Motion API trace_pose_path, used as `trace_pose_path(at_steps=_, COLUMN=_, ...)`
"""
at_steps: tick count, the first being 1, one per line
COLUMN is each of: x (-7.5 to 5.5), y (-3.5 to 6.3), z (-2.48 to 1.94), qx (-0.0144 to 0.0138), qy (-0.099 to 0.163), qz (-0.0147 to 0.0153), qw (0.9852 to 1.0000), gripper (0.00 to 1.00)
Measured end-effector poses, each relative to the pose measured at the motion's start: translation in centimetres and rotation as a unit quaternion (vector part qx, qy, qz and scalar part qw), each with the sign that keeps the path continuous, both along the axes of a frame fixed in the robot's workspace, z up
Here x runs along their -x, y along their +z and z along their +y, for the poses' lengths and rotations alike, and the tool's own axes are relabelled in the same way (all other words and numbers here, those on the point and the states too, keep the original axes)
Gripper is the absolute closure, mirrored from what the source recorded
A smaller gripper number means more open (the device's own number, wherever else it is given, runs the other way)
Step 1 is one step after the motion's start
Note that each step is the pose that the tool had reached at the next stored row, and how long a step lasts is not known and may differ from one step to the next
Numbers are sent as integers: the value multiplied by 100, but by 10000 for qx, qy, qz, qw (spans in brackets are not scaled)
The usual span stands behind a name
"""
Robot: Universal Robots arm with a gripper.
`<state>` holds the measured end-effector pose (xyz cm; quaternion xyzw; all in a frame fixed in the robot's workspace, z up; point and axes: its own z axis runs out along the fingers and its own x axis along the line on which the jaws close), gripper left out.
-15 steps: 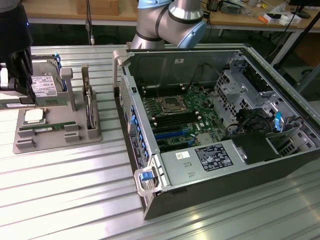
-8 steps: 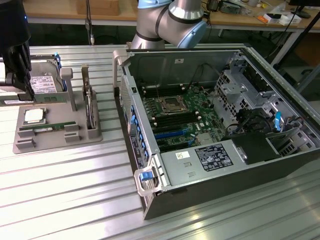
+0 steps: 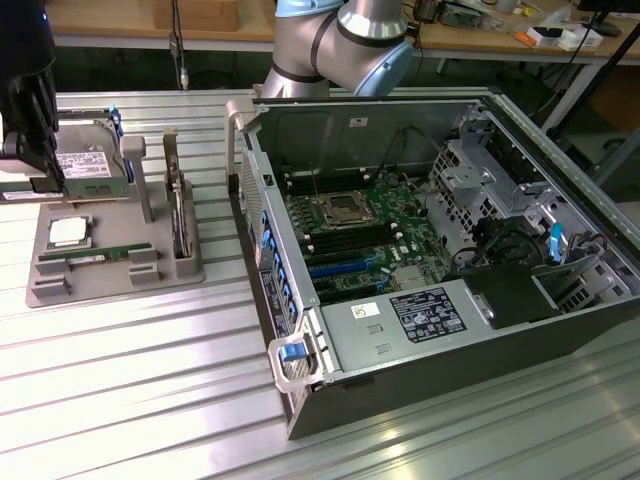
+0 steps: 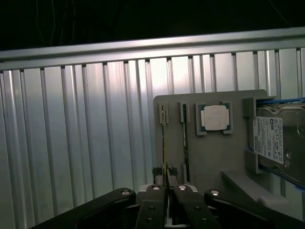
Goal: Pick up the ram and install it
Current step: 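Pick up the ram and move it above insertion slot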
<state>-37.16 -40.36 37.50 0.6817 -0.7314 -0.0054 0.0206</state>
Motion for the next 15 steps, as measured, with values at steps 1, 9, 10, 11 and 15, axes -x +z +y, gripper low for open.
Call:
trace_pose_path(at_steps=1, x=0, y=16, z=0, qx=1, qy=0, qz=0, qw=10000, gripper=87)
trace_pose_path(at_steps=9, x=0, y=122, z=0, qx=5, qy=0, qz=-1, qw=10000, gripper=87)
trace_pose_path(at_steps=10, x=0, y=124, z=0, qx=6, qy=0, qz=-1, qw=10000, gripper=87)
trace_pose_path(at_steps=11, x=0, y=125, z=0, qx=6, qy=0, qz=-1, qw=10000, gripper=87)
trace_pose_path(at_steps=15, x=0, y=127, z=0, qx=6, qy=0, qz=0, qw=10000, gripper=87)
